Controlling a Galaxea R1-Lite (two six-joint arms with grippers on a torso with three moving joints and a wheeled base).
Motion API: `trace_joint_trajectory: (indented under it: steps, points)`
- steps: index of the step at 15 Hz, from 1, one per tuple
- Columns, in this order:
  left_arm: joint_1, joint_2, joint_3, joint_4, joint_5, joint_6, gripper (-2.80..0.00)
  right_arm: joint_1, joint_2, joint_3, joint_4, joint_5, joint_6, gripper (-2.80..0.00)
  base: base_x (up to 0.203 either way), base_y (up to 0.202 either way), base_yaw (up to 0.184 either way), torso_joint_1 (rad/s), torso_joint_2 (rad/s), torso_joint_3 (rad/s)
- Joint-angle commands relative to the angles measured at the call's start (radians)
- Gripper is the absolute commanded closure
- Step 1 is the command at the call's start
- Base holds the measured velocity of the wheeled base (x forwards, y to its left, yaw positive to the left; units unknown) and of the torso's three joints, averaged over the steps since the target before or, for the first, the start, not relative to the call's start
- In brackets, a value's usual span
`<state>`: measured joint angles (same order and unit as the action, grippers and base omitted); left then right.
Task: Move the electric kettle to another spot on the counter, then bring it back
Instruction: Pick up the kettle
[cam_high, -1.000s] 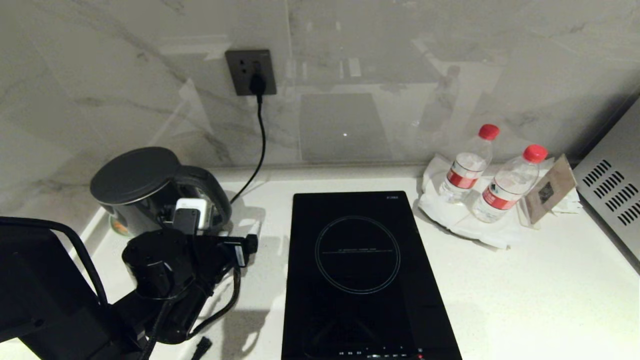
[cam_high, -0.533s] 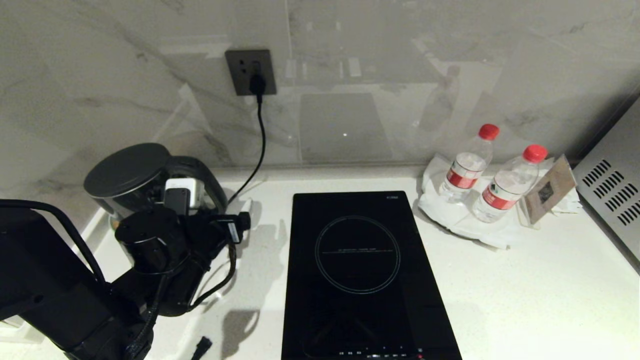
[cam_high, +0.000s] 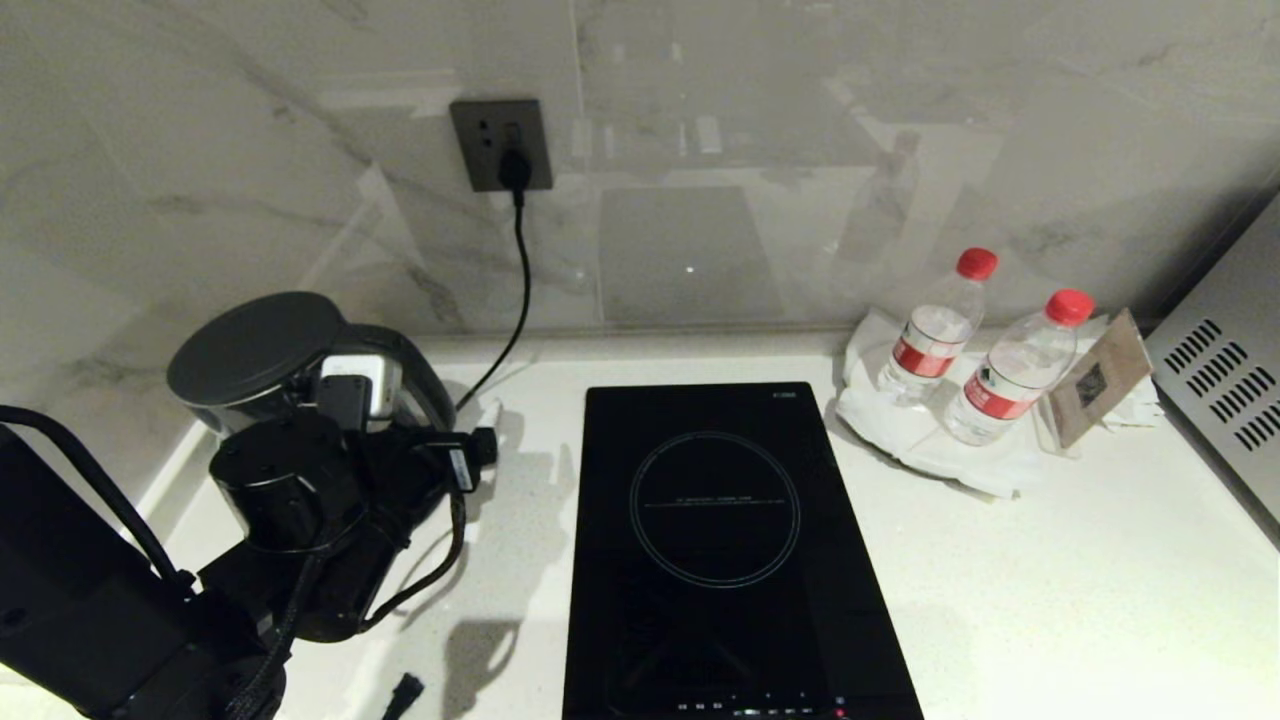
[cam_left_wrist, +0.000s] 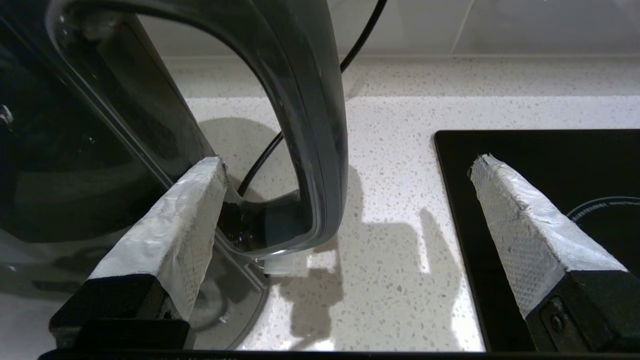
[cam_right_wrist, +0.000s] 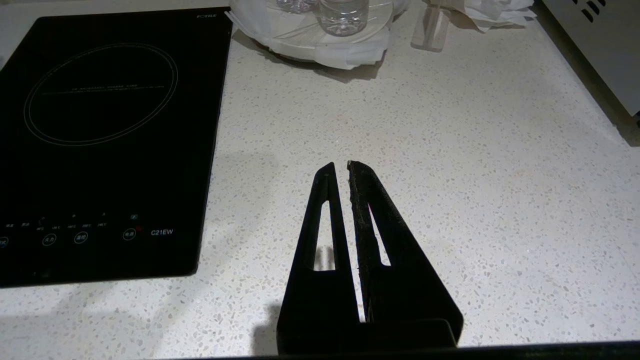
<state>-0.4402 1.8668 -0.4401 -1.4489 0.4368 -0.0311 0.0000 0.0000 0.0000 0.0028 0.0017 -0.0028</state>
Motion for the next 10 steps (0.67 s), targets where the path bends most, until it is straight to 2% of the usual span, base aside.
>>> trace_joint_trajectory:
  steps: [1,5,10]
  points:
    - [-0.013,-0.022,0.004,-0.006,0.004,0.0,-2.8,0.0,0.0,0.0,0.0,0.0,0.0,0.0,0.0,0.0,0.0,0.0,0.0,0.0]
    - [-0.091,-0.024,0.024,-0.002,0.011,-0.002,-2.8,0.0,0.0,0.0,0.0,0.0,0.0,0.0,0.0,0.0,0.0,0.0,0.0,0.0]
    - [-0.138,-0.023,0.063,-0.007,0.014,-0.015,-2.8,0.0,0.0,0.0,0.0,0.0,0.0,0.0,0.0,0.0,0.0,0.0,0.0,0.0]
